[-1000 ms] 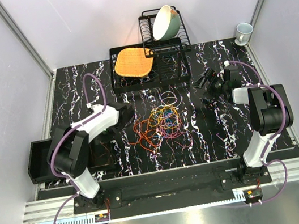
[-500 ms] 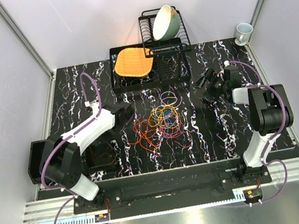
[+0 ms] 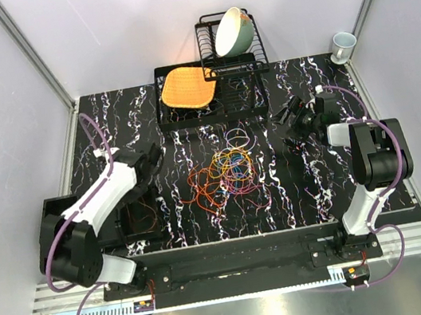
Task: Untangle the cables
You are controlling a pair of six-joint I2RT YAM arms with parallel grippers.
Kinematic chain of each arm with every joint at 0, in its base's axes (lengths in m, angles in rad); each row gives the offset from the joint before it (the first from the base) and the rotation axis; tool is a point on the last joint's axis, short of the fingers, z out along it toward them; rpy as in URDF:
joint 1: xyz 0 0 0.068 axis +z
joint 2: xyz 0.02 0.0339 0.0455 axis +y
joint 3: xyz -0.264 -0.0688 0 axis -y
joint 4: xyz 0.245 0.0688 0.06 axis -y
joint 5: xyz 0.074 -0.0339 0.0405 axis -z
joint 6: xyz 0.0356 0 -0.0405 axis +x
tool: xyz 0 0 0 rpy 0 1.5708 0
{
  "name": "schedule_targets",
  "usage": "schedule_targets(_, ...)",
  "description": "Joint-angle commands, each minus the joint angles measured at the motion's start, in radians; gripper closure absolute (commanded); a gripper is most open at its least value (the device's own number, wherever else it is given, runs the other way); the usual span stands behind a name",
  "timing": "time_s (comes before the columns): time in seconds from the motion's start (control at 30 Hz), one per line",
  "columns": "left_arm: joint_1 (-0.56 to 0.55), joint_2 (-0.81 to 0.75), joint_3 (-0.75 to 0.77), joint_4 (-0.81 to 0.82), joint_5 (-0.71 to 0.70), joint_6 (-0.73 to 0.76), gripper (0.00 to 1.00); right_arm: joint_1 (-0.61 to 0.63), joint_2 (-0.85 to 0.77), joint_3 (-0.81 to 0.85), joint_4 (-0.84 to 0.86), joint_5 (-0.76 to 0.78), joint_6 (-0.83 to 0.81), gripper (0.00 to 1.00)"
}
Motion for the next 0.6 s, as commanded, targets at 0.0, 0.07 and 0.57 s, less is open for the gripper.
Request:
schedule_targets(0.0,0.024,-0.034,-0.059,0.141,0.101,0.090,0.41,0.038,-0.072,0.027,0.034,-0.018,-0.052,0.00)
schedule_targets(0.07,0.030,-0.023,-0.087,0.184,0.112,0.100,0.42,0.128,-0.103,0.042,0.008,-0.011,-0.088,0.00)
schedule_targets(0.57,0.108,-0.044,-0.134,0.349,0.247,0.194,0.48,0.740,-0.387,0.011,0.048,-0.035,-0.182,0.24)
